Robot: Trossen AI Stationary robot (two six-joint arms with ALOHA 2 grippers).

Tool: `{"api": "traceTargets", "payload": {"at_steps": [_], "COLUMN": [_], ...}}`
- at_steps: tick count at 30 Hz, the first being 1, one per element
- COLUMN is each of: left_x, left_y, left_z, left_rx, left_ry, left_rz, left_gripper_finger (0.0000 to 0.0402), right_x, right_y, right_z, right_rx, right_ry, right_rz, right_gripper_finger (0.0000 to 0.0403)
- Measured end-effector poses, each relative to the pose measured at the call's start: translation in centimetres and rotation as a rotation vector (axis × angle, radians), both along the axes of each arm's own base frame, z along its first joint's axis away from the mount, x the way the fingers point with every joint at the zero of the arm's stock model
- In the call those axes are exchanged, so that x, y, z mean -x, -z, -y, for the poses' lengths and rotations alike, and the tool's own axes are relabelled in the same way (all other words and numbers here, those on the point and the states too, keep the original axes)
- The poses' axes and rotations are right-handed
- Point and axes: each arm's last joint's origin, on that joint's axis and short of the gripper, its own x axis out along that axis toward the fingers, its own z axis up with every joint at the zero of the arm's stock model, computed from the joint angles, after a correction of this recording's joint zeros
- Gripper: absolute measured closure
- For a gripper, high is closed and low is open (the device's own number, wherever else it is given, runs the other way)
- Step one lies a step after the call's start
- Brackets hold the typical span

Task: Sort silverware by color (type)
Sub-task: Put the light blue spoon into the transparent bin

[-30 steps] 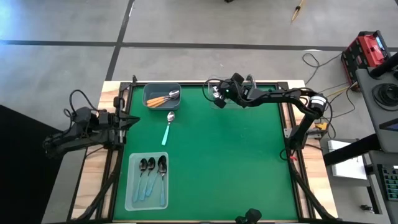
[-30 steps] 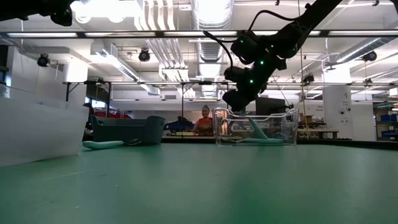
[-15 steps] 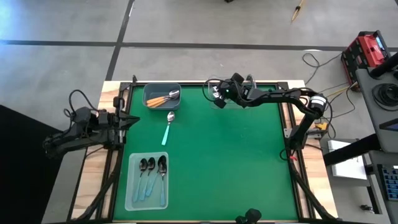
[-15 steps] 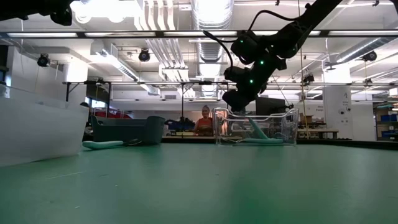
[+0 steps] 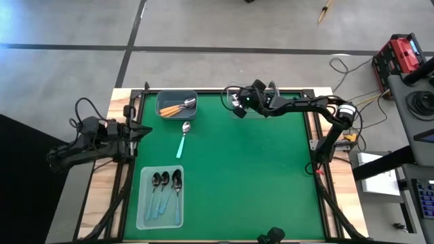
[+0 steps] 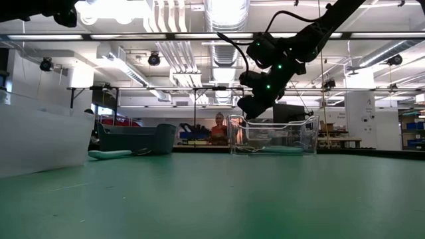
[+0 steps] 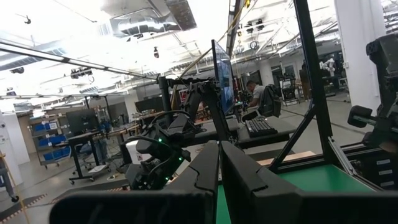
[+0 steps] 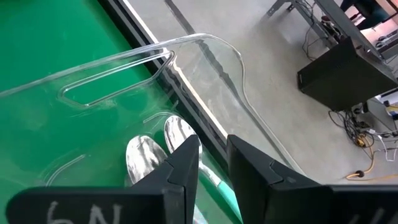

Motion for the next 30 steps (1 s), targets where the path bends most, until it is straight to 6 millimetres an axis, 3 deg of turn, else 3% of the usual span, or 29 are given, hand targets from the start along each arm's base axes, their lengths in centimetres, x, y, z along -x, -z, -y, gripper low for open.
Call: {"api": "traceTargets", "payload": {"at_steps": [10,18,25,30], "left_x": [0.0,-0.6,-3.7,-5.5], "left_y": [-0.1,0.2,3.3,4.7], "left_z": [0.0,-0.7,-1.4,-1.9], "left_rx": [0.006,0.214,0.47,0.614], "left_ry": [0.002,-0.132,-0.126,-0.168], "left_rz": [0.007,0.0,-0.142,-0.247], "left_gripper_finger": [0.0401,0.0401,0.0401,0.0401], "right_x": [0.1,0.0,0.9,1.4], "right_y": [-0.6,-5.6,-9.7,-11.0], "right_z": [-0.2,-2.2,-5.3,-7.5], "right_rx": [0.015,0.057,0.104,0.098], "right_ry": [0.002,-0.038,-0.118,-0.183], "right_rz": [0.015,0.141,0.256,0.275], "right_gripper_finger": [0.0326,0.0336,0.0344,0.0343]}}
